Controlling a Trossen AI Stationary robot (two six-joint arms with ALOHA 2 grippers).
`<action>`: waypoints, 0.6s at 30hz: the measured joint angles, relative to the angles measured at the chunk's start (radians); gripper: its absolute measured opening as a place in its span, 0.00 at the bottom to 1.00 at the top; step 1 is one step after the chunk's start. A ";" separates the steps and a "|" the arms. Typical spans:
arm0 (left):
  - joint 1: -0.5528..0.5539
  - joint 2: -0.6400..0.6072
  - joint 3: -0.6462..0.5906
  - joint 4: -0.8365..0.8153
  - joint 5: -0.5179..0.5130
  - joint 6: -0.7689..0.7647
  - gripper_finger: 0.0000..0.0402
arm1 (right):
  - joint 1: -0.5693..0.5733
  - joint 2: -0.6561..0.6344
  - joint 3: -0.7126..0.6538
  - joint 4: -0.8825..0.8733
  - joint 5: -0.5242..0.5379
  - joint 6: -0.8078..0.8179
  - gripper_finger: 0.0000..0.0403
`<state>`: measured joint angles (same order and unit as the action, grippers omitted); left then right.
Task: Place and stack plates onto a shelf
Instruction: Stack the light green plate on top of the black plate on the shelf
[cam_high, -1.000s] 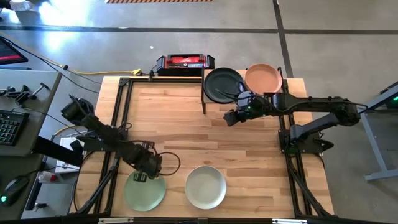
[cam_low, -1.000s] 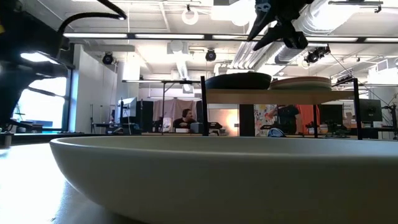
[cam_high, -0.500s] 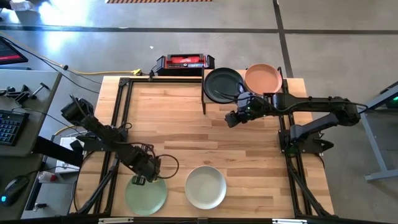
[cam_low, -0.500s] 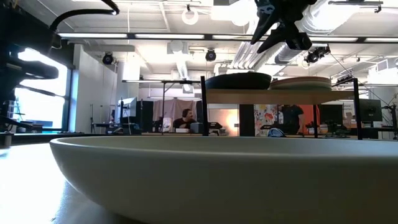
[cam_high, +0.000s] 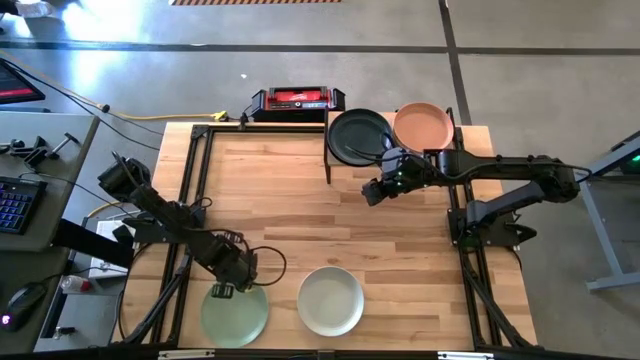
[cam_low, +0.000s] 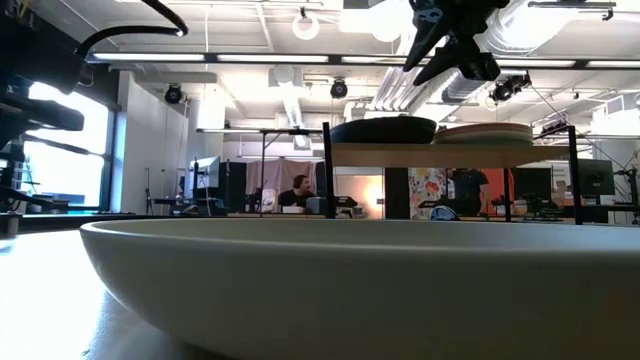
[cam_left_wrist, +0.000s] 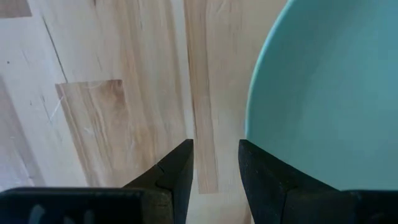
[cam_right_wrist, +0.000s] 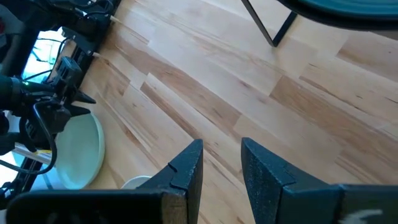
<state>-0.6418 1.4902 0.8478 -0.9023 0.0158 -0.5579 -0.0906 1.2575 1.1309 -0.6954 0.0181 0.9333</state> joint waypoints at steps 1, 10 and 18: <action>0.000 0.000 0.000 0.000 0.000 -0.007 0.29 | 0.000 0.000 0.000 -0.001 0.000 -0.005 0.23; 0.000 -0.004 0.073 -0.031 0.032 -0.016 0.29 | 0.000 0.000 -0.001 -0.002 0.000 -0.019 0.23; 0.000 0.013 0.082 -0.009 0.033 -0.025 0.29 | 0.000 0.000 -0.001 -0.004 0.001 -0.035 0.23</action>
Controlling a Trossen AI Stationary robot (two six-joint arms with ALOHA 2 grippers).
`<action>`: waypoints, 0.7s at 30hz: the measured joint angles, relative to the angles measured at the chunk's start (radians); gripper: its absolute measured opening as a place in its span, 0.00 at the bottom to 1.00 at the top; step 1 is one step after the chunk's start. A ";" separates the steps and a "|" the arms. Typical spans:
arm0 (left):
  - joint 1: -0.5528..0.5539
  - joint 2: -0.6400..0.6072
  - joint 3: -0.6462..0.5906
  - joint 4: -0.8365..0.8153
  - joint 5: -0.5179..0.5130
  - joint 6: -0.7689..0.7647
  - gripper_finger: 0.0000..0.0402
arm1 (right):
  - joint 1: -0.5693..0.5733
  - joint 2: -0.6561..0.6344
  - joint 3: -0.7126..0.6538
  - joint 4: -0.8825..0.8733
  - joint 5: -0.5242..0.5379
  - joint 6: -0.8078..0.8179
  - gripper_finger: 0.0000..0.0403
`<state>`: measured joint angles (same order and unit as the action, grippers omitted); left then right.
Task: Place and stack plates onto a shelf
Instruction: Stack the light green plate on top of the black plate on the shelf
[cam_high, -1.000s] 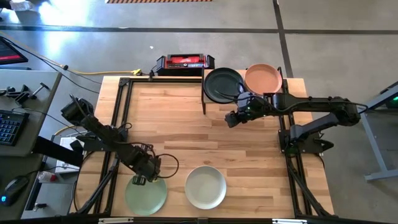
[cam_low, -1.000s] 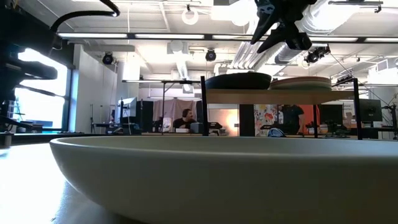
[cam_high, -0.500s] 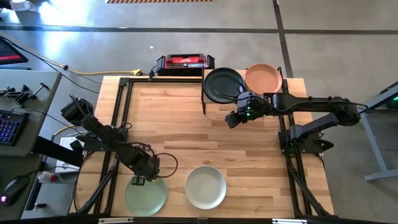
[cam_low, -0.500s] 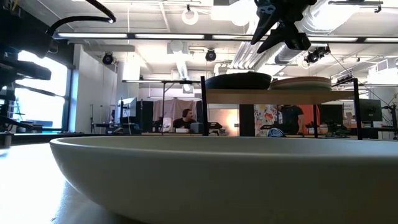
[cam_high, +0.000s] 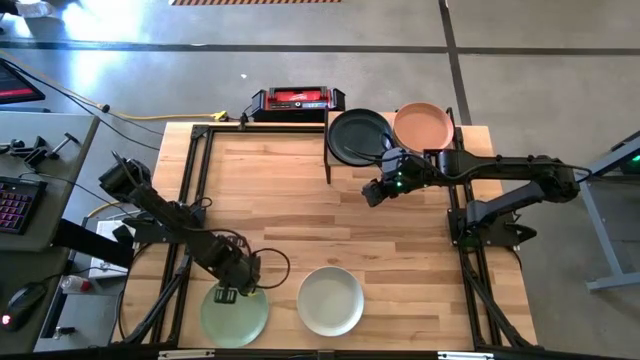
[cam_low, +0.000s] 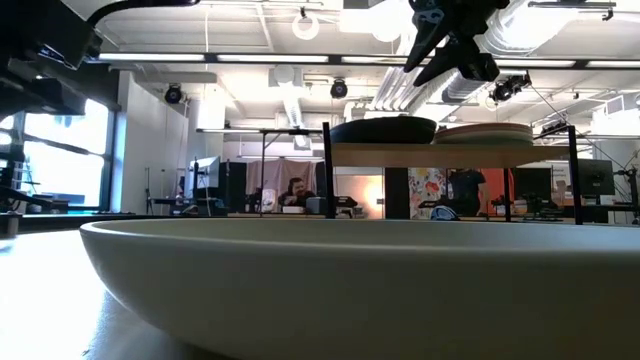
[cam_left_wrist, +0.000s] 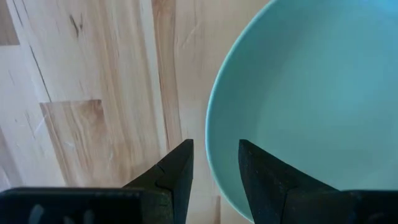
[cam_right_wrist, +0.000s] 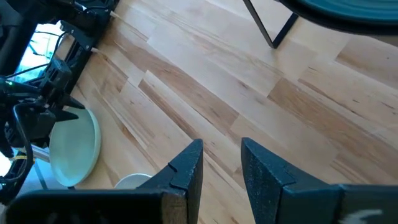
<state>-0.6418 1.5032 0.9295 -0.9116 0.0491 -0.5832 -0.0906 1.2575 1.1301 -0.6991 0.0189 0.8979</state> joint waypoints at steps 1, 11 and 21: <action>0.000 0.006 0.000 0.003 -0.002 0.001 0.29 | 0.000 0.000 0.000 0.000 0.000 -0.006 0.23; 0.006 0.102 0.000 0.056 -0.005 0.020 0.29 | 0.000 0.000 0.000 -0.001 0.000 -0.008 0.23; 0.006 0.141 0.000 0.086 0.017 0.012 0.29 | 0.000 0.000 0.000 -0.016 0.000 -0.008 0.23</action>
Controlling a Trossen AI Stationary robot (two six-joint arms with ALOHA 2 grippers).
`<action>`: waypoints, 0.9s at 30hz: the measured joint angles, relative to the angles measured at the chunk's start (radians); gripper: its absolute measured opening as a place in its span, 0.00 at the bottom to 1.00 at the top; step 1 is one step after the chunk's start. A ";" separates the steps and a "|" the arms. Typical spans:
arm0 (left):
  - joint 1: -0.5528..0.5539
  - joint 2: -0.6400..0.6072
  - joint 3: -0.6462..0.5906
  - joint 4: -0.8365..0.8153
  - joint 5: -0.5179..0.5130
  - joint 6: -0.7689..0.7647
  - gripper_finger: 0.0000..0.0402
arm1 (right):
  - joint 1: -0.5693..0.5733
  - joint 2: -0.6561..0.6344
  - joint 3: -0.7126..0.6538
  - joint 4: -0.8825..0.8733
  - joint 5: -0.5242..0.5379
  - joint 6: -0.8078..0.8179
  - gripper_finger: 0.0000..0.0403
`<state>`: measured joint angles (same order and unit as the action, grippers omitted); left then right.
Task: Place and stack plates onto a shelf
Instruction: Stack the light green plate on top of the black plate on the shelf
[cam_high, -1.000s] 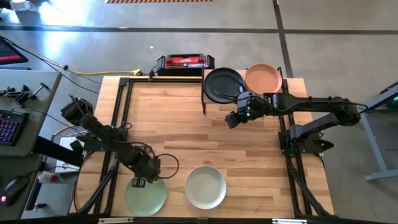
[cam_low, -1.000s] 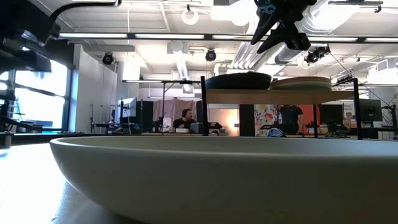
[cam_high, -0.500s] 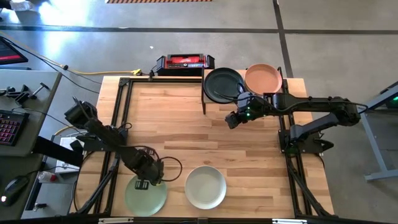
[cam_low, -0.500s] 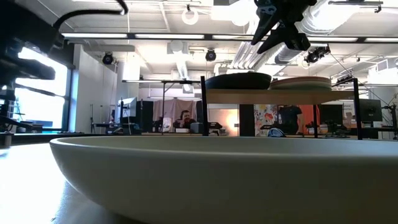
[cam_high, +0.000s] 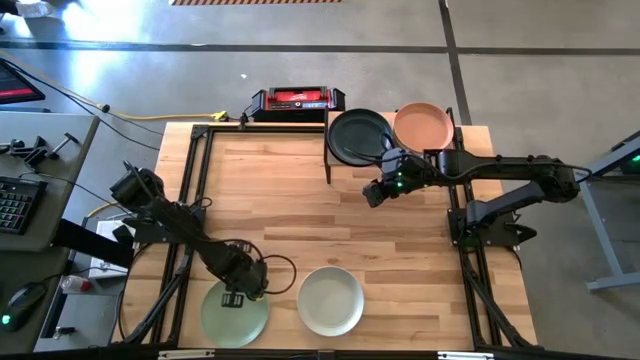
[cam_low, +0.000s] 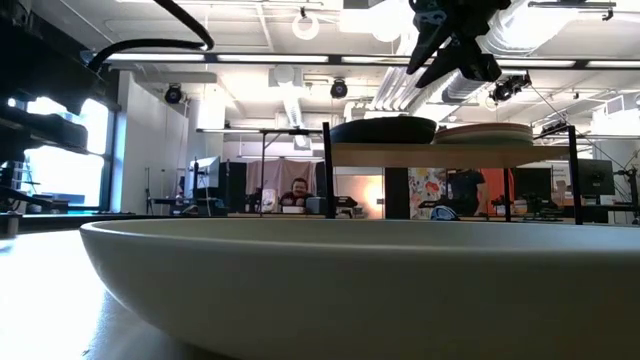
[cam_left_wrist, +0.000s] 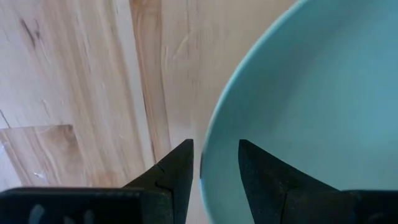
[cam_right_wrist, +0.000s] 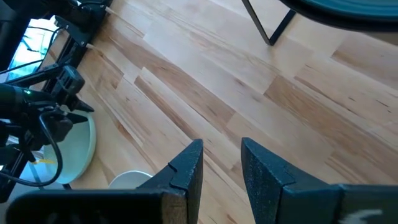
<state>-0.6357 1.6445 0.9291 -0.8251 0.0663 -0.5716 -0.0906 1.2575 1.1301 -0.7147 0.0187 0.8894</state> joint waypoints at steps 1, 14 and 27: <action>0.001 0.003 0.000 0.002 -0.001 0.000 0.29 | 0.000 0.000 0.000 -0.001 0.000 0.000 0.23; 0.002 0.004 0.002 -0.023 -0.023 -0.002 0.02 | 0.000 0.000 0.000 -0.003 0.000 0.000 0.23; 0.082 -0.087 0.000 -0.173 -0.124 0.000 0.01 | 0.000 0.000 0.000 -0.003 0.000 -0.002 0.23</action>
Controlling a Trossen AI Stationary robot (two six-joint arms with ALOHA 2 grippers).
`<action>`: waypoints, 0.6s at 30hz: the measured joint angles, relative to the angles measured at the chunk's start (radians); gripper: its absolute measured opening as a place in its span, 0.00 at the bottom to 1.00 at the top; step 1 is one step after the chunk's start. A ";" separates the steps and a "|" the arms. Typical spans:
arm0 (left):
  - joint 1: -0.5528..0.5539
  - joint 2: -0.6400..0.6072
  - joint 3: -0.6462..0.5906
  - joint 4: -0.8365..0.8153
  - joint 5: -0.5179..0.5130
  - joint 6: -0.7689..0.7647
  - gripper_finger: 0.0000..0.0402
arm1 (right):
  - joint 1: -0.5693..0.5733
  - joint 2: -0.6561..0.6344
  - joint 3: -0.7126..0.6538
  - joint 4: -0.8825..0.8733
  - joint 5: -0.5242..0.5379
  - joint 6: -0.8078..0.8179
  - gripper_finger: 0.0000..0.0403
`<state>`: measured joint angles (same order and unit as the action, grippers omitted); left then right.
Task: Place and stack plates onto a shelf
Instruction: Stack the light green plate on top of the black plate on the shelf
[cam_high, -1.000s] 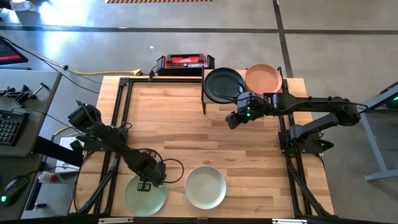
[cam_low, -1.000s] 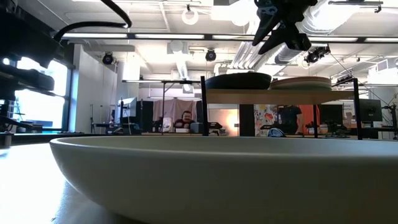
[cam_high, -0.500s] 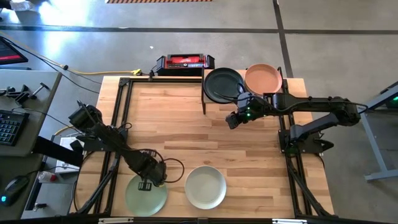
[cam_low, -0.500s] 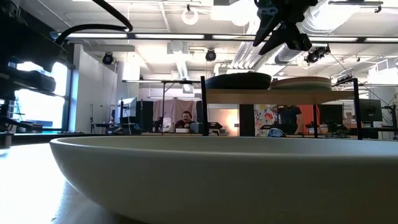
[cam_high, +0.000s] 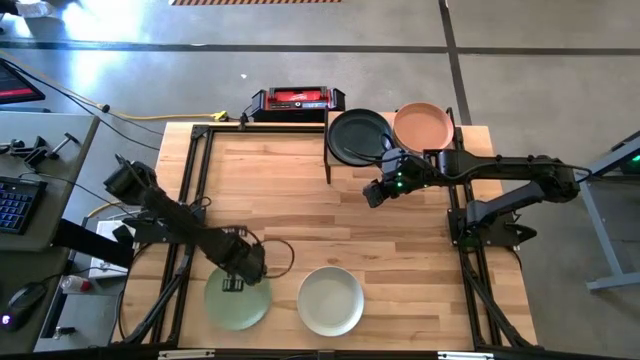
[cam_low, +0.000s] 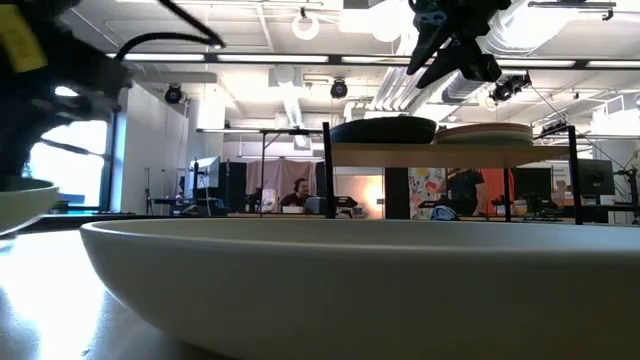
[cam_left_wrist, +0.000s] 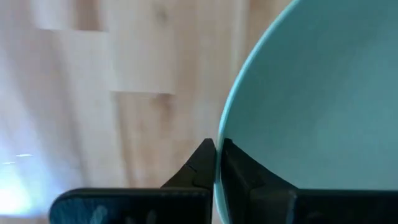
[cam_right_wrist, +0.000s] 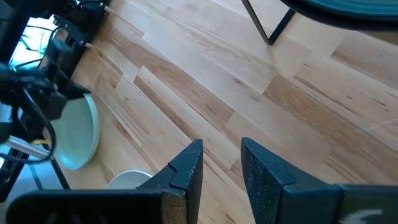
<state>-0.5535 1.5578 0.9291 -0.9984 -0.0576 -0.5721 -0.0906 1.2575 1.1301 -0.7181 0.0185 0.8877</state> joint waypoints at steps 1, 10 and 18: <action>0.014 -0.019 0.000 -0.011 -0.018 -0.001 0.00 | 0.000 0.000 0.000 0.000 0.000 -0.008 0.23; 0.177 -0.232 -0.001 -0.066 -0.192 0.006 0.00 | 0.000 0.000 0.000 0.004 0.018 -0.025 0.27; 0.346 -0.341 0.045 -0.068 -0.377 0.076 0.00 | 0.000 0.000 0.000 0.108 0.102 -0.009 0.39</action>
<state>-0.2078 1.2164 0.9746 -1.0664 -0.4351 -0.4957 -0.0910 1.2575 1.1301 -0.6104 0.1202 0.8788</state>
